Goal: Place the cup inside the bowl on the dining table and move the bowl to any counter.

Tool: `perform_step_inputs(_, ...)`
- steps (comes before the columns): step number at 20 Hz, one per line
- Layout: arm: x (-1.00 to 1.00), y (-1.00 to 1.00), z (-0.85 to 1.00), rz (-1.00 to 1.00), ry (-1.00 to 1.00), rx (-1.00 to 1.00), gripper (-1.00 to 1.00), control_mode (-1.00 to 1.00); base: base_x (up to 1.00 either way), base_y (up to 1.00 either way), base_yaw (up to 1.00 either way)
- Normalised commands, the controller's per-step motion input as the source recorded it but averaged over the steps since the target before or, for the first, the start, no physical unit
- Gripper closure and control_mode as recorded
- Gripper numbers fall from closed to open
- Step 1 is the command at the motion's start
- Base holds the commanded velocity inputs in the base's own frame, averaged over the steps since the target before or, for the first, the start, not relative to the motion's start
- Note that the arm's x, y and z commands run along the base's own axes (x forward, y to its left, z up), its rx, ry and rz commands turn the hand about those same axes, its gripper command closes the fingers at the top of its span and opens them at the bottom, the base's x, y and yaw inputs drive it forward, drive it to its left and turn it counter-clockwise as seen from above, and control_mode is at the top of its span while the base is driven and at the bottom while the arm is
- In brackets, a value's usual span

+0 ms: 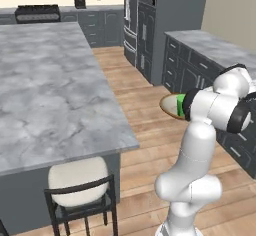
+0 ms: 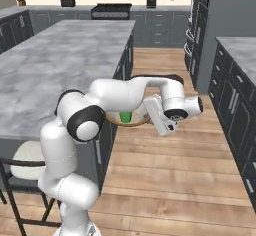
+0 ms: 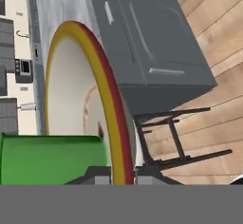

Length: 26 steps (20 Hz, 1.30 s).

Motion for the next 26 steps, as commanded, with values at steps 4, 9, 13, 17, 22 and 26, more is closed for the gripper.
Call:
perform_step_inputs(4, 0.00, 0.00, 0.00, 0.00, 0.00, 0.00, 1.00, 1.00, 0.57, -0.89, 0.00)
perform_step_inputs(9, 0.00, 0.00, 0.00, 0.00, 0.00, 0.00, 1.00, 1.00, 0.59, -0.90, 0.00)
perform_step_inputs(13, 0.00, 0.00, 0.00, 0.00, 0.00, 0.00, 1.00, 1.00, 0.53, -0.95, 0.00)
perform_step_inputs(17, 0.00, 0.00, 0.00, 0.00, 0.00, 0.00, 1.00, 1.00, 0.46, -1.00, 0.00)
perform_step_inputs(22, 0.00, 0.00, 0.00, 0.00, 0.00, 0.00, 1.00, 1.00, 0.59, -0.98, 0.00)
perform_step_inputs(26, 0.00, 0.00, 0.00, 0.00, 0.00, 0.00, 1.00, 1.00, 0.69, -0.81, 0.00)
